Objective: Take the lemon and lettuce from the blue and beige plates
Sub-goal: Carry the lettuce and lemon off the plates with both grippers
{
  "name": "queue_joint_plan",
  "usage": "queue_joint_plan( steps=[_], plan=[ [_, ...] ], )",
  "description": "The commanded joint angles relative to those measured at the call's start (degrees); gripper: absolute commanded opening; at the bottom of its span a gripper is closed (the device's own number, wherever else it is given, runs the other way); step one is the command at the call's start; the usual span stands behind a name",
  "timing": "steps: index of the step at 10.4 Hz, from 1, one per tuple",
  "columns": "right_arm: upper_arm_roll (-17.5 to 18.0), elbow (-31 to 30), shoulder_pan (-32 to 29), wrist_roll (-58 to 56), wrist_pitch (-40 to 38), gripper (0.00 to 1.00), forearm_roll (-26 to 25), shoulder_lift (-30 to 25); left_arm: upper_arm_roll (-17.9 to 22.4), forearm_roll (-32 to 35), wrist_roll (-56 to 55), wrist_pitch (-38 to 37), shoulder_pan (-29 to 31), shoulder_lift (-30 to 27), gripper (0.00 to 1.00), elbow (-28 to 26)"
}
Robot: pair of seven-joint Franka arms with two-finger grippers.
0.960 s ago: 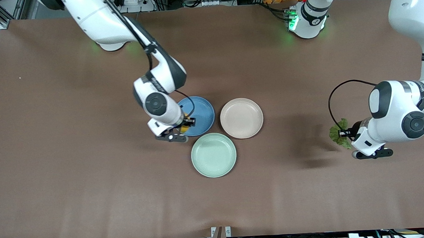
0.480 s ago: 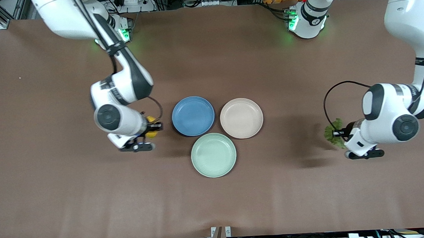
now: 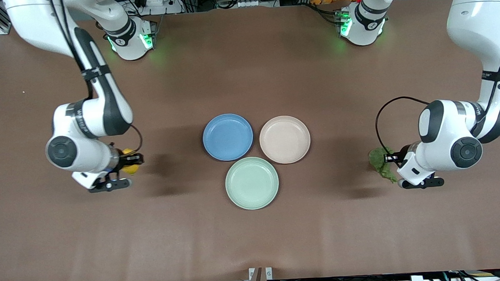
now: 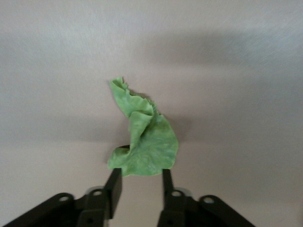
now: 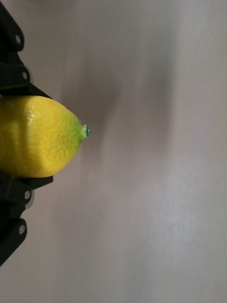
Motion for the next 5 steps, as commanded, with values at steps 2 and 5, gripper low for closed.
queue_joint_plan(
  steps=[2, 5],
  plan=[
    [-0.59, -10.94, -1.45, -4.99, 14.57, 0.28, -1.09, -0.93, 0.33, 1.75, -0.5, -4.79, 0.26, -7.0, 1.0, 2.51],
    [-0.6, -11.67, -1.45, -4.99, 19.68, 0.28, -1.0, 2.23, -0.1, 1.49, -0.5, -15.15, 0.17, -11.39, 1.0, 9.02]
  ],
)
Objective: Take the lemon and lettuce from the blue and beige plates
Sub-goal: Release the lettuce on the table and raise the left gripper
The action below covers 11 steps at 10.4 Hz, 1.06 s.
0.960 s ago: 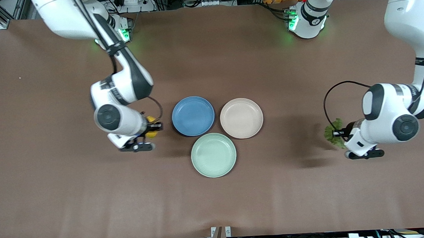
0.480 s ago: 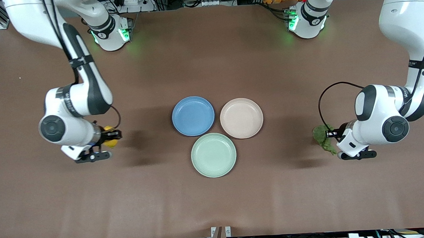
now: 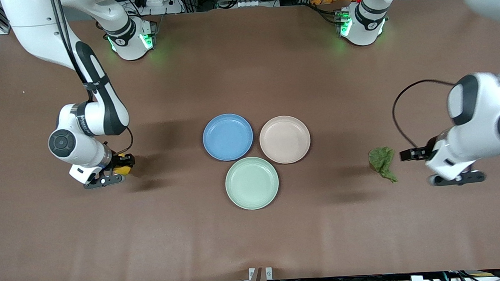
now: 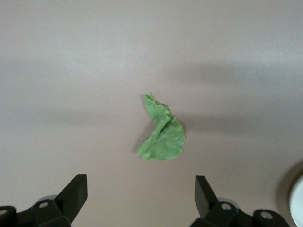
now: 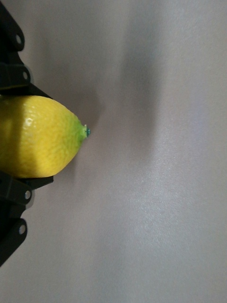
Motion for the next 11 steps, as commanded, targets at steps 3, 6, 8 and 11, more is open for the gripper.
queue_joint_plan(
  steps=[3, 6, 8, 11],
  plan=[
    [0.14, -0.47, -0.19, -0.42, 5.29, 0.3, -0.39, 3.2, -0.6, -1.27, -0.15, -5.31, 0.17, -9.37, 1.0, 1.98],
    [0.05, -0.12, 0.16, -0.25, 6.88, 0.79, 0.05, 4.44, -0.6, -4.01, -0.33, -7.76, 0.08, -14.74, 1.0, 1.89],
    [-0.83, 2.06, 0.52, -0.33, 4.34, 1.0, -0.04, 3.22, -0.51, -7.08, -0.33, -10.13, 0.17, -17.38, 1.0, 1.72],
    [-0.74, 14.96, 0.52, -0.34, -15.92, 1.0, -0.04, 1.55, -0.6, -7.61, 0.2, -10.93, 0.25, -18.27, 1.0, 1.72]
  ],
)
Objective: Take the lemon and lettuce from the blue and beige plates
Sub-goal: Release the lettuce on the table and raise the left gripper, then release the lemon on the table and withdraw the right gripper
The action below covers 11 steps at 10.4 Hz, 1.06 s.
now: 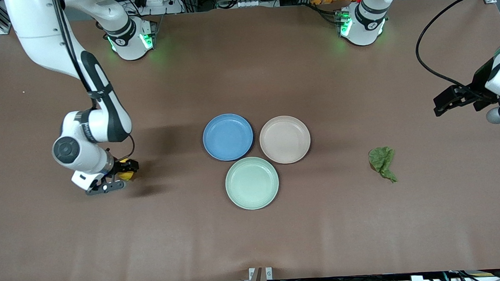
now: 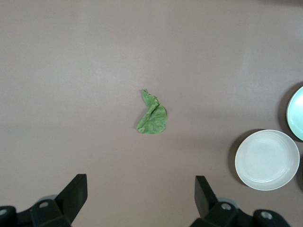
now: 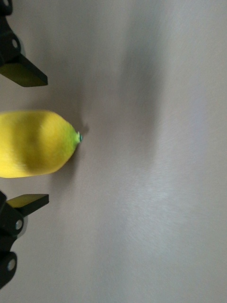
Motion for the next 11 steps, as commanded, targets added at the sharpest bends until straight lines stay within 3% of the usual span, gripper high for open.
queue_joint_plan(
  steps=[1, 4, 7, 9, 11],
  plan=[
    [-0.37, 7.86, 0.34, 0.0, -10.94, 1.0, -0.04, -2.39, 0.48, -2.17, 0.29, -0.59, 0.2, -2.73, 1.0, -1.53],
    [-0.46, 8.32, 0.17, 0.44, -11.85, 1.0, 0.14, -8.01, 5.47, -3.21, 4.4, -0.94, -3.75, -4.5, 1.0, -2.67],
    [-0.46, 8.32, -0.45, 0.7, -21.4, 1.0, 0.14, -15.73, 6.63, -6.39, 5.56, -1.73, -4.37, -5.47, 1.0, -3.9],
    [-0.02, 8.32, -0.53, 6.73, -27.38, 1.0, 0.05, -20.92, 6.63, -6.39, 7.32, -3.23, -4.73, -5.48, 1.0, -3.99],
    [1.99, 8.41, -2.36, 8.79, -33.18, 1.0, -0.48, -25.32, 6.81, -6.39, 7.41, -3.93, -4.99, -5.39, 1.0, -3.99]
  ],
)
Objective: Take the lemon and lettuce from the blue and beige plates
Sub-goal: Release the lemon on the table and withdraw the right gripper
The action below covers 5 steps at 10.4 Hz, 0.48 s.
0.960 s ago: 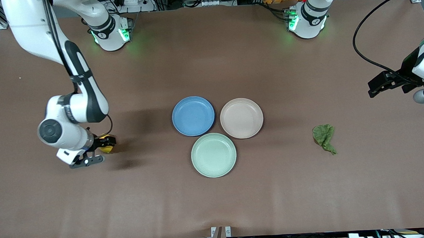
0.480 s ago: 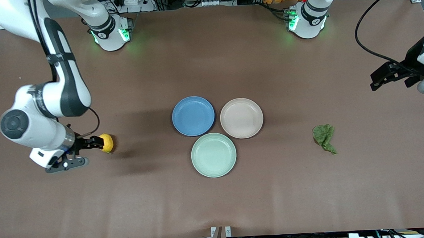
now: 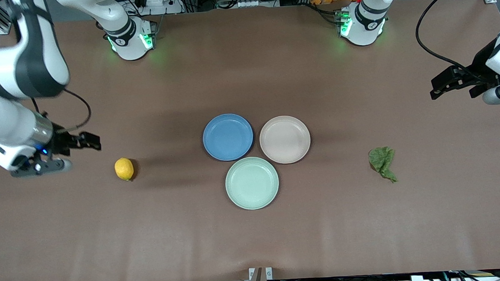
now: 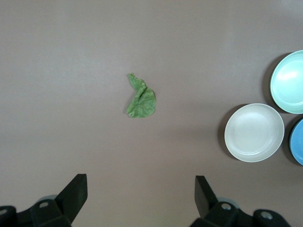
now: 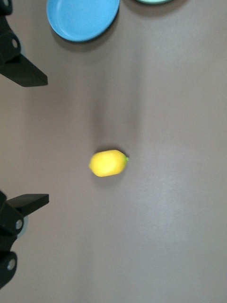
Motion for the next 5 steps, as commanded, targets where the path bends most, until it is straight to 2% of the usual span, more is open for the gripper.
queue_joint_plan(
  steps=[1, 5],
  plan=[
    [2.47, -1.42, -2.65, 1.99, -4.78, 1.0, -0.59, -5.69, 1.84, -1.38, 1.83, -0.96, -1.46, -1.4, 1.0, -1.25],
    [2.39, 6.22, -3.18, 1.64, -14.8, 1.0, -2.86, -6.15, 1.67, -1.47, 1.92, -0.96, -0.95, -0.88, 1.0, -0.73]
  ],
)
